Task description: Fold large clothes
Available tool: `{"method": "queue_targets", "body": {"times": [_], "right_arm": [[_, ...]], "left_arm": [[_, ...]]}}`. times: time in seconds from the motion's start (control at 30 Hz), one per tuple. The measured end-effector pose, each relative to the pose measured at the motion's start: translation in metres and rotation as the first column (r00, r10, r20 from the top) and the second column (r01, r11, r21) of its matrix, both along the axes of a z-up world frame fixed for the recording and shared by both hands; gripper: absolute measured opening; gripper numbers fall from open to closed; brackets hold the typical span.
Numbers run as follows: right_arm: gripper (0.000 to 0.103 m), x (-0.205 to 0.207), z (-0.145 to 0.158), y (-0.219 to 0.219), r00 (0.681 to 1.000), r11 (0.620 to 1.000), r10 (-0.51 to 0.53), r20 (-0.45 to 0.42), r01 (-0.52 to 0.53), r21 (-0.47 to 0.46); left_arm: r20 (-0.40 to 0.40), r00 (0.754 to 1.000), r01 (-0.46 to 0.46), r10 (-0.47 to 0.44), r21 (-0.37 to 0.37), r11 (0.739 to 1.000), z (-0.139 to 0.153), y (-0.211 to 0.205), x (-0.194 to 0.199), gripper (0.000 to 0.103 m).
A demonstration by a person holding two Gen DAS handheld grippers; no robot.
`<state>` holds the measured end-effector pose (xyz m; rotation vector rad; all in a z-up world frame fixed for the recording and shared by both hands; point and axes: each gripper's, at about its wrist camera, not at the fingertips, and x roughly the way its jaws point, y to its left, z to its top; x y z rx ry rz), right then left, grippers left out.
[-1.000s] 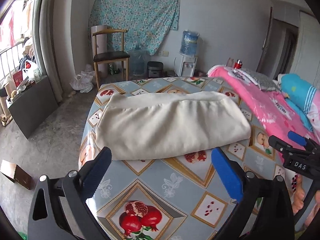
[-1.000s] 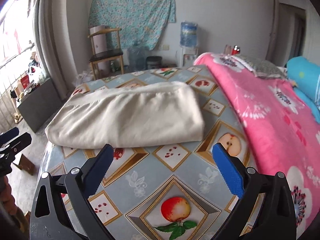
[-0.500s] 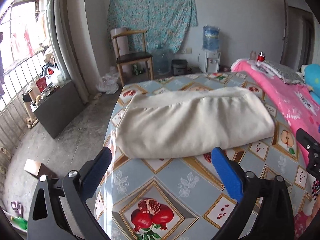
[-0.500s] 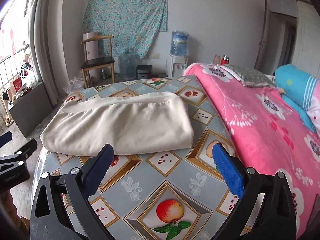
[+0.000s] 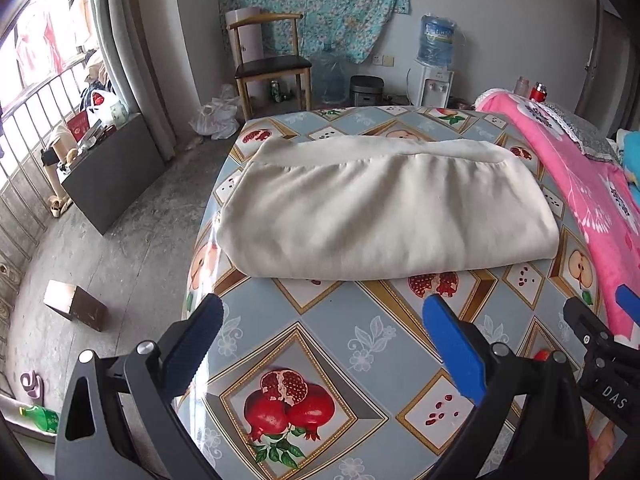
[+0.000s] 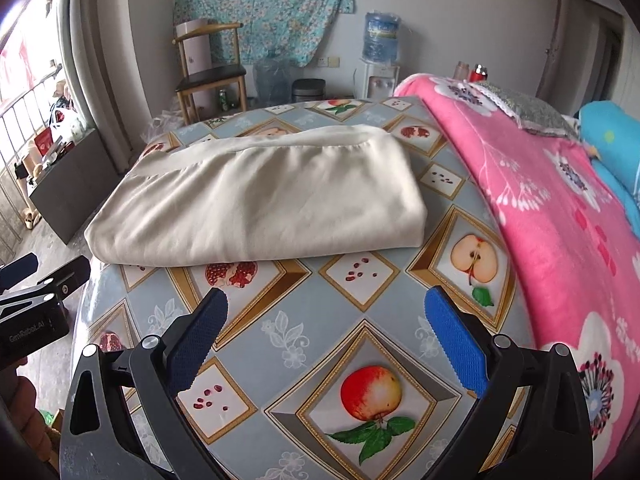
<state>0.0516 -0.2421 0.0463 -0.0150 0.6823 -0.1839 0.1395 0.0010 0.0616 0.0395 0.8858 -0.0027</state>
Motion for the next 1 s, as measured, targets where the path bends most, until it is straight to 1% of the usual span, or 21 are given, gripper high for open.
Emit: {"method": "queue_targets", "body": {"times": [0.07, 0.33, 1.0], "right_arm": [[0.096, 0.001, -0.001, 0.001, 1.000, 1.000, -0.001, -0.005, 0.001, 0.002], [0.096, 0.007, -0.009, 0.007, 0.999, 1.000, 0.007, -0.043, -0.007, -0.002], [0.096, 0.011, -0.011, 0.001, 0.999, 1.000, 0.000, -0.053, 0.001, 0.010]], "left_arm": [[-0.006, 1.000, -0.001, 0.001, -0.009, 1.000, 0.000, 0.001, 0.001, 0.098], [-0.020, 1.000, 0.008, -0.009, -0.004, 1.000, -0.005, 0.000, 0.004, 0.098], [-0.040, 0.999, 0.030, -0.030, -0.002, 1.000, -0.009, -0.005, 0.007, 0.098]]}}
